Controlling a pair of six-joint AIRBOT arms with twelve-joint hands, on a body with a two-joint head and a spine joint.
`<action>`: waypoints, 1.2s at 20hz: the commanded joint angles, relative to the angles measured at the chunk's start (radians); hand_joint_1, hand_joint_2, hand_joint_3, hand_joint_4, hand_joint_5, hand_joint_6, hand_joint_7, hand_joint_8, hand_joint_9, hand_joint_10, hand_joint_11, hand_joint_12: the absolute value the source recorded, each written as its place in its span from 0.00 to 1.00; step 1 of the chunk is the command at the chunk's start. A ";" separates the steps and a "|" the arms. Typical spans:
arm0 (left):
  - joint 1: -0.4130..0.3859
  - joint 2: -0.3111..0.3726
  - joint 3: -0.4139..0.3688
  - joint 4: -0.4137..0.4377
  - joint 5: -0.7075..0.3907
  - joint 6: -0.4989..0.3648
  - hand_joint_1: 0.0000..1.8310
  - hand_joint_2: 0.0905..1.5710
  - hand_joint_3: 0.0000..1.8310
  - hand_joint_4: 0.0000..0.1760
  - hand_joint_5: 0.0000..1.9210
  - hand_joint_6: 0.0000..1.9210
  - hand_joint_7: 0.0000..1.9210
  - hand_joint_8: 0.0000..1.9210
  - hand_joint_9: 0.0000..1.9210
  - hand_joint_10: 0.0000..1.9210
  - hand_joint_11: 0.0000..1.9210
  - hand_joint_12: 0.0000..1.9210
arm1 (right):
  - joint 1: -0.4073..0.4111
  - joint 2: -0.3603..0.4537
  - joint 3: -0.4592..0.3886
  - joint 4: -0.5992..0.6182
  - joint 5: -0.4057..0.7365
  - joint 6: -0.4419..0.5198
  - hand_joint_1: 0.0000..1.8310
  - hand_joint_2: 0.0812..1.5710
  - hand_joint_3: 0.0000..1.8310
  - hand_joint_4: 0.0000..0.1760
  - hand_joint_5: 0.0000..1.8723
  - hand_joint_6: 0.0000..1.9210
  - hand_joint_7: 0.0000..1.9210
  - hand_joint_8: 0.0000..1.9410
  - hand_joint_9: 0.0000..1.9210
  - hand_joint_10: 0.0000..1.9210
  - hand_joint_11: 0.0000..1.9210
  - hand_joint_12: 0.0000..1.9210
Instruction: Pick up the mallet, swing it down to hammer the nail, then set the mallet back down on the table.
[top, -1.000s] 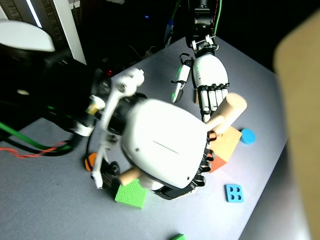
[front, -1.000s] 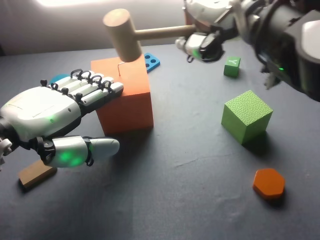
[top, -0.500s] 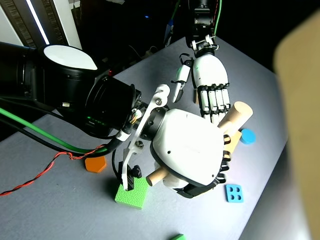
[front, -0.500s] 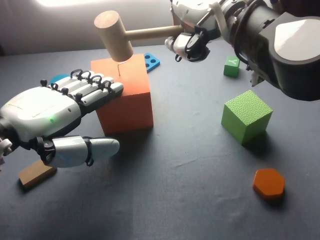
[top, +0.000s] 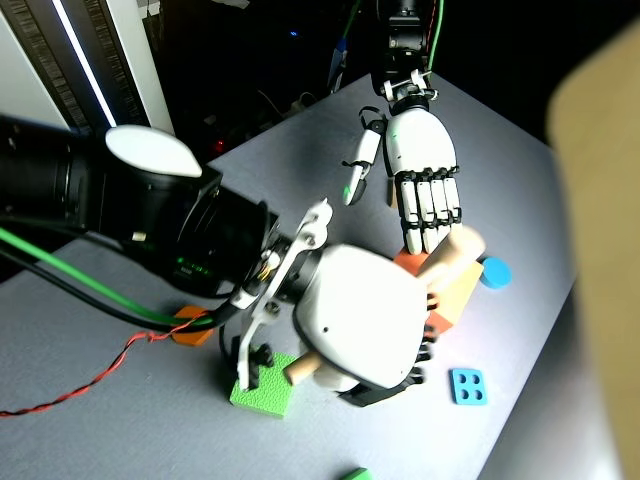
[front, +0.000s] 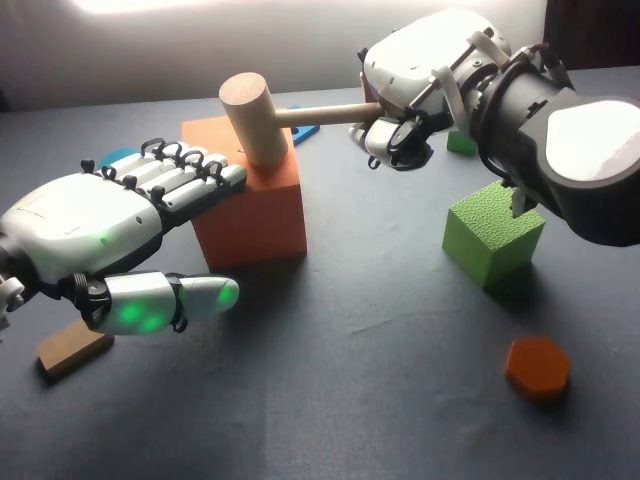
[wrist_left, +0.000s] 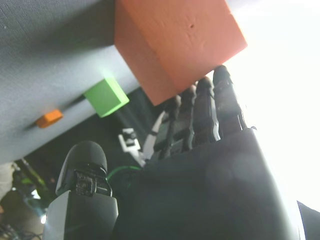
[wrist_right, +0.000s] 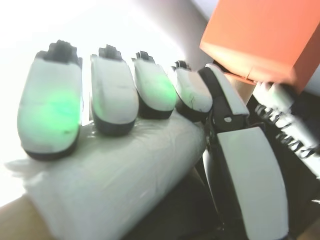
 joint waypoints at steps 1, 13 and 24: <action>-0.003 -0.004 0.003 -0.005 -0.066 -0.001 0.00 0.80 0.00 0.00 0.03 0.00 0.02 0.00 0.01 0.00 0.01 0.00 | -0.012 0.002 0.001 -0.055 -0.024 -0.032 0.33 1.00 0.02 1.00 0.78 1.00 0.91 1.00 0.95 1.00 0.99 1.00; -0.003 -0.003 0.003 -0.005 -0.067 -0.003 0.00 0.80 0.00 0.00 0.03 0.00 0.02 0.00 0.01 0.00 0.00 0.00 | 0.053 0.265 -0.286 -0.127 -0.045 0.034 0.32 1.00 0.01 1.00 0.77 1.00 0.89 1.00 0.93 1.00 0.97 1.00; -0.053 0.027 -0.004 0.007 -0.039 -0.005 0.00 0.79 0.00 0.00 0.03 0.00 0.02 0.00 0.01 0.00 0.00 0.00 | -0.034 0.468 -0.449 -0.848 0.176 0.495 0.27 1.00 0.01 1.00 0.75 1.00 0.87 1.00 0.91 1.00 0.96 1.00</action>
